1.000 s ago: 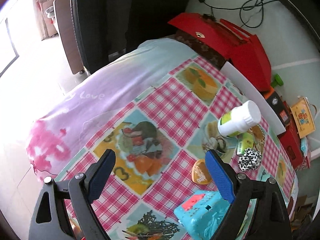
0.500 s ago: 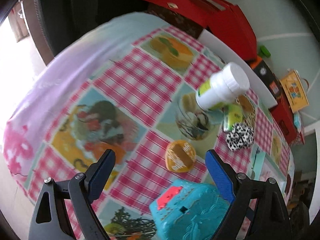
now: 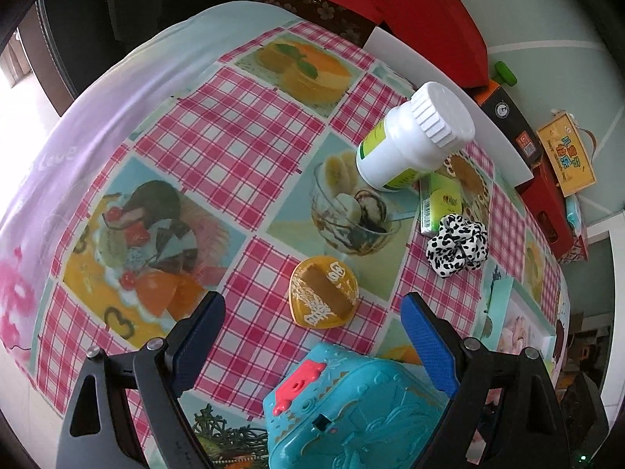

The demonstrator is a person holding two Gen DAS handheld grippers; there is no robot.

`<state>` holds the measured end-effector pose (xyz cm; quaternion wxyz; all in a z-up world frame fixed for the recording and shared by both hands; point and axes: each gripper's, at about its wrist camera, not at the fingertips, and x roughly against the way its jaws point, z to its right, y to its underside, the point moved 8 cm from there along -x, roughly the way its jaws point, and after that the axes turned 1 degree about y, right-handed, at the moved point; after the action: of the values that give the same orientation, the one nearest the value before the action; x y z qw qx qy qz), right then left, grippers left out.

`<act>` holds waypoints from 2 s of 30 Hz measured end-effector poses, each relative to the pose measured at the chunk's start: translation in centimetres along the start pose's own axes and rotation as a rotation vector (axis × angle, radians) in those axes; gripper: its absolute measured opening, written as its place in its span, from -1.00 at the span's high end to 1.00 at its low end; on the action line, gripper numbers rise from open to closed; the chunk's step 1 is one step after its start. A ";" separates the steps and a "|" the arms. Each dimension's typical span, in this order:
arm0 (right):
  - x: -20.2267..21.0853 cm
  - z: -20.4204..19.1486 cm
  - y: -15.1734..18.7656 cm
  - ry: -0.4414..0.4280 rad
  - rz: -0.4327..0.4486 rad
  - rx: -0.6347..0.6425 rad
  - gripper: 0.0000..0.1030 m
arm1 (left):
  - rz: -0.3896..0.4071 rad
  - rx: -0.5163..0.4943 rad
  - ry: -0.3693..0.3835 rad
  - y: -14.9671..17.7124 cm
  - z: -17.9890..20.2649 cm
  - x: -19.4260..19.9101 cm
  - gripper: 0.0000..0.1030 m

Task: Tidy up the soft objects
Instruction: 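Grasp the gold round tin with the left gripper while the right grasps the blue mask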

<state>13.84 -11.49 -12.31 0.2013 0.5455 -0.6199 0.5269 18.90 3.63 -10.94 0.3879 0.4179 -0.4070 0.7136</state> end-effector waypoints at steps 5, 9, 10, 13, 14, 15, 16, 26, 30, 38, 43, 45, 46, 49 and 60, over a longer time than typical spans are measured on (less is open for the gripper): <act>-0.7 0.1 0.1 0.004 -0.009 -0.001 0.50 | -0.010 -0.004 0.001 0.1 0.2 -0.3 -0.77; -0.8 0.6 0.0 0.017 -0.003 -0.012 0.58 | -0.017 -0.009 -0.001 0.1 0.4 -0.5 -0.77; -0.7 0.7 0.0 0.017 -0.001 -0.013 0.58 | -0.018 -0.010 -0.003 0.1 0.4 -0.5 -0.77; -0.3 1.0 -0.2 0.014 0.012 -0.018 0.61 | -0.021 -0.007 -0.006 -0.2 0.4 -0.8 -0.77; -0.3 1.0 -0.2 0.013 0.015 -0.019 0.61 | -0.024 -0.007 -0.008 -0.2 0.4 -0.8 -0.77; -0.2 1.1 -0.4 0.010 0.019 -0.021 0.61 | -0.029 -0.007 -0.008 -0.3 0.4 -0.9 -0.77; -0.1 1.2 -0.5 0.003 0.023 -0.026 0.61 | -0.036 -0.006 -0.005 -0.4 0.3 -1.0 -0.77; 1.0 2.4 -1.7 0.003 0.064 -0.066 0.61 | -0.144 -0.070 -0.023 -2.0 1.1 -2.0 -0.77; 2.0 2.7 -2.2 0.007 0.091 -0.073 0.61 | -0.229 -0.142 -0.053 -2.5 2.0 -3.5 -0.77; 2.9 3.7 -2.9 0.001 0.115 -0.103 0.61 | -0.369 -0.183 -0.129 -2.9 2.3 -6.8 -0.61; 3.2 3.9 -3.0 -0.005 0.123 -0.106 0.61 | -0.406 -0.202 -0.172 -3.7 2.4 -7.9 -0.59; 3.2 4.0 -3.0 -0.007 0.124 -0.108 0.61 | -0.417 -0.208 -0.194 -4.0 2.6 -8.5 -0.59; 3.3 4.0 -3.0 -0.008 0.125 -0.109 0.61 | -0.421 -0.213 -0.201 -4.2 2.7 -8.7 -0.59; 3.4 4.1 -3.1 -0.011 0.131 -0.114 0.61 | -0.427 -0.226 -0.224 -4.6 2.8 -9.3 -0.57; 4.0 4.5 -3.3 -0.019 0.150 -0.135 0.61 | -0.416 -0.220 -0.218 -5.4 4.4 -10.0 0.00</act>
<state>16.91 -16.78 -9.22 0.1915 0.4880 -0.6949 0.4923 28.46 -0.48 -17.26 0.5232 0.5224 -0.4267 0.5207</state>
